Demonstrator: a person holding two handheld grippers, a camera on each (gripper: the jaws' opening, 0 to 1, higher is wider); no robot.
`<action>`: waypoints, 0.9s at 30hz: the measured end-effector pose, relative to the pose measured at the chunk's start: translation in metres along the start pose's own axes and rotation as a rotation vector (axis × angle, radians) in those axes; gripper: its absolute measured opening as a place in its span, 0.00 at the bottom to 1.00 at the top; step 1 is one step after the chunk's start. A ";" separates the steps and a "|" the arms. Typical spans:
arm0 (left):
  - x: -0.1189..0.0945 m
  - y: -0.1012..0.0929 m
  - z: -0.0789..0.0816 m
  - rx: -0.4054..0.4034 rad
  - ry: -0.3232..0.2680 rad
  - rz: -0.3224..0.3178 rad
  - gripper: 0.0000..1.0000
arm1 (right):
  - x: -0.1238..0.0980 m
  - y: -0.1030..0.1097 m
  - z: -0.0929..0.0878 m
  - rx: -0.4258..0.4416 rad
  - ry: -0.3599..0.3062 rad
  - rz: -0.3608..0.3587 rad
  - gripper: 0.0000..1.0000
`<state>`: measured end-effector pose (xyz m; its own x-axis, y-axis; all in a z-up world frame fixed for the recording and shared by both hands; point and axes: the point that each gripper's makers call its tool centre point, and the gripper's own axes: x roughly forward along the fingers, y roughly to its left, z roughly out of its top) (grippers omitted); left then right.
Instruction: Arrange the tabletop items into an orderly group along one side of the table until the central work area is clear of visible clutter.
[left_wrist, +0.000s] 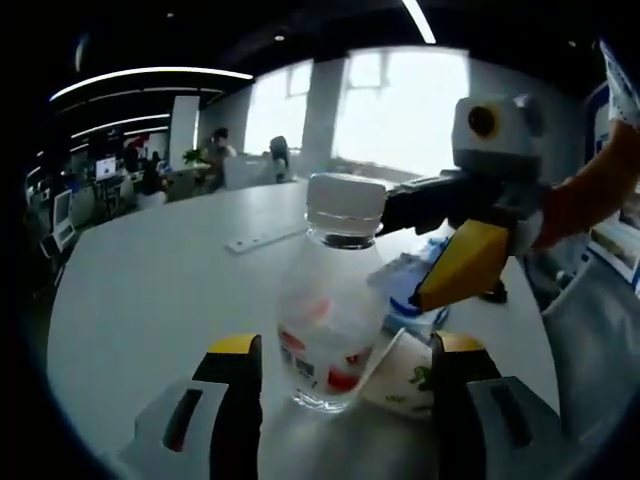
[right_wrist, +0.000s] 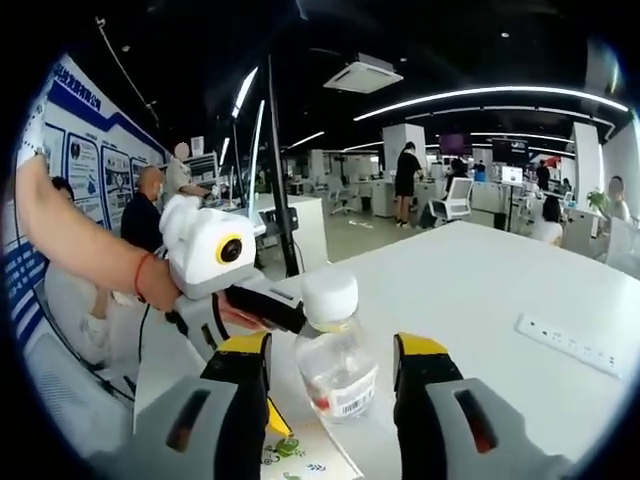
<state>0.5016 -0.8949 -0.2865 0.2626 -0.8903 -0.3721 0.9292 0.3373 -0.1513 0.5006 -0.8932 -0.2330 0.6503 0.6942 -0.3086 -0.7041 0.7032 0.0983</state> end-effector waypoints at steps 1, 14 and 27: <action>0.000 0.000 0.000 0.000 -0.001 0.000 0.66 | -0.001 0.000 -0.001 0.002 0.001 -0.001 0.49; -0.009 -0.003 -0.003 -0.003 0.007 0.018 0.76 | -0.010 -0.004 -0.010 0.003 0.029 0.006 0.54; -0.025 -0.015 -0.004 -0.025 0.014 0.029 0.85 | -0.025 -0.013 -0.017 -0.003 0.063 0.015 0.54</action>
<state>0.4800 -0.8764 -0.2784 0.2858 -0.8758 -0.3890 0.9144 0.3707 -0.1626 0.4889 -0.9225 -0.2426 0.6206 0.6935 -0.3659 -0.7146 0.6923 0.1003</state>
